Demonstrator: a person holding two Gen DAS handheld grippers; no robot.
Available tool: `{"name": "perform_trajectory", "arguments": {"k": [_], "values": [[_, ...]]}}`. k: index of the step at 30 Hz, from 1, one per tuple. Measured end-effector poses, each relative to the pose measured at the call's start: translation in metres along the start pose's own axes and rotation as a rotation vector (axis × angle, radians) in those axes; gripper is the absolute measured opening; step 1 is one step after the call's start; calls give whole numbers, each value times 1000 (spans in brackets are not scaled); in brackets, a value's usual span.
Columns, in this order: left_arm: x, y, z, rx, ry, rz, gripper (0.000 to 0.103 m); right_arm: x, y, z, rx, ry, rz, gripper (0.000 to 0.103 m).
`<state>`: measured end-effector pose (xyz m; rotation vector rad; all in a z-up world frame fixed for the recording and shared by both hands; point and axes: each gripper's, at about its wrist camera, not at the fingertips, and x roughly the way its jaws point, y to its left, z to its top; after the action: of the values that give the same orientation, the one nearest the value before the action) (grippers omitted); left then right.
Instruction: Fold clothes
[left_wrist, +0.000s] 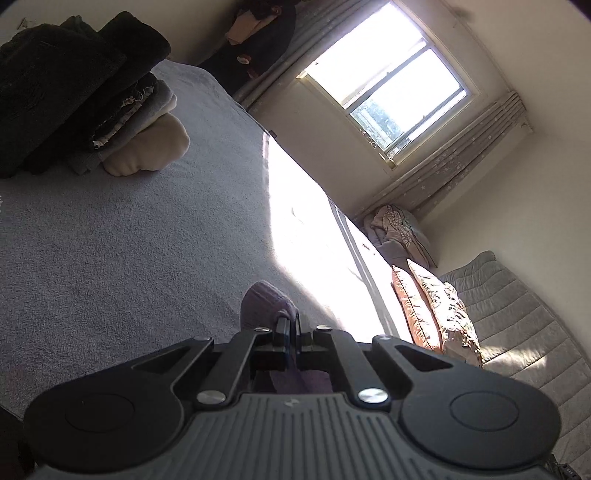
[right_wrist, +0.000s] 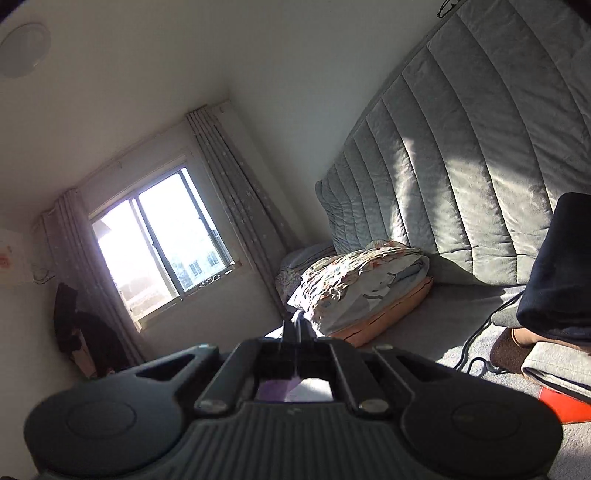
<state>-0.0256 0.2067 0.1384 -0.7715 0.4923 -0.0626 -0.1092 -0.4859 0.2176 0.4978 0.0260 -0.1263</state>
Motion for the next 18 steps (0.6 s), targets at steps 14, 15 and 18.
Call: {"name": "perform_trajectory", "arguments": {"k": [14,15,18], "values": [[-33,44,-74,62,168,209,2,-42,-112,-110,25,527,-374,0],[-35,46,-76,63,172,217,2,-42,-113,-109,30,535,-383,0],[-42,49,-75,80,148,218,2,-48,-117,-101,62,534,-424,0]]}}
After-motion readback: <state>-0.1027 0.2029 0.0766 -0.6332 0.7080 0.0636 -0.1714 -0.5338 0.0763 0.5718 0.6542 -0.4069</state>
